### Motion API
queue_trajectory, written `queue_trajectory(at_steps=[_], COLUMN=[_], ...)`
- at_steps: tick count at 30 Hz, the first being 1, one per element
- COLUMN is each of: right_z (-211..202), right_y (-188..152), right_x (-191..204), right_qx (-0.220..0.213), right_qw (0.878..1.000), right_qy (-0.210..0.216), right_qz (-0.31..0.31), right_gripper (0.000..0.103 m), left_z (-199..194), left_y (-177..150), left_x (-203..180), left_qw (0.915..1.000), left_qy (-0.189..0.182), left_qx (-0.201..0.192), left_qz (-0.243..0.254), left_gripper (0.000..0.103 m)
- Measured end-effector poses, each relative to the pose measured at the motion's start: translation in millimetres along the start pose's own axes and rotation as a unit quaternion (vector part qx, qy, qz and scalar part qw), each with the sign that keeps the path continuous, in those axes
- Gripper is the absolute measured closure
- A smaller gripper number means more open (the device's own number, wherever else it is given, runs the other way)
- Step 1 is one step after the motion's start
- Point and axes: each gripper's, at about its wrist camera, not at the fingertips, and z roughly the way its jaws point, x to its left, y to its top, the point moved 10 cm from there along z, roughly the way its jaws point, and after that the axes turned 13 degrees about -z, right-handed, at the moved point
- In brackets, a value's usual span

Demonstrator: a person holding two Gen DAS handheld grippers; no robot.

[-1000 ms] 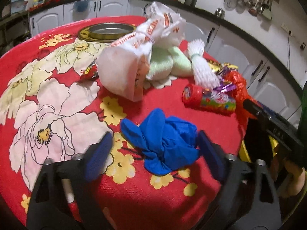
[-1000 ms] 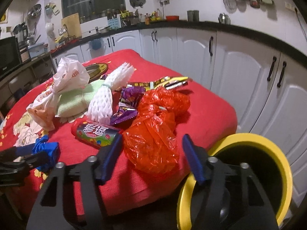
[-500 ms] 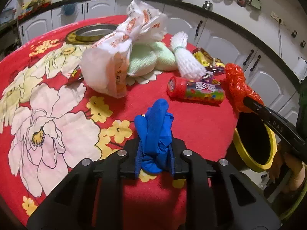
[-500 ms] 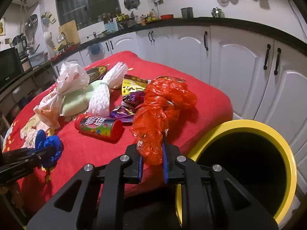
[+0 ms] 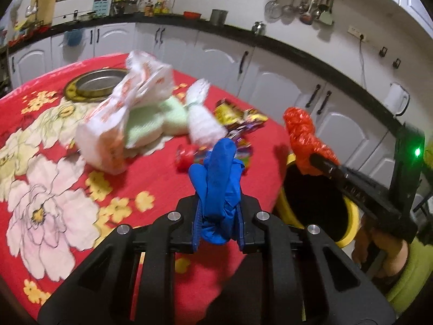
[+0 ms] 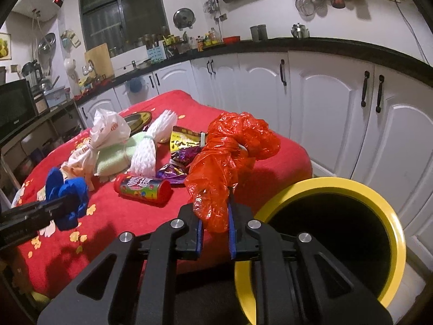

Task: Collect trash
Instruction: 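Carry the blue glove and red bag over the yellow bin with both tools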

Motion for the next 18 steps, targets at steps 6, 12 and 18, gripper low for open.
queue_trajectory(at_steps=[6, 12, 18], right_z=[-21.0, -36.0, -47.7], right_y=[-0.3, -11.5, -26.2], right_x=[-18.0, -42.2, -61.8], right_qx=[-0.012, -0.008, 0.0], right_qw=[1.0, 0.999, 0.998], right_qy=[-0.016, -0.036, -0.052], right_qz=[0.01, 0.024, 0.038], right_gripper=[0.089, 0.09, 0.089], left_z=[13.0, 23.4, 38.8], left_y=[12.3, 16.6, 11.9], left_x=[-31.1, -73.9, -114.0], left_qw=[0.9995, 0.998, 0.9955], left_qy=[-0.031, -0.059, -0.082], left_qx=[-0.001, -0.002, 0.006], left_qz=[-0.006, 0.022, 0.046], left_gripper=[0.09, 0.09, 0.09])
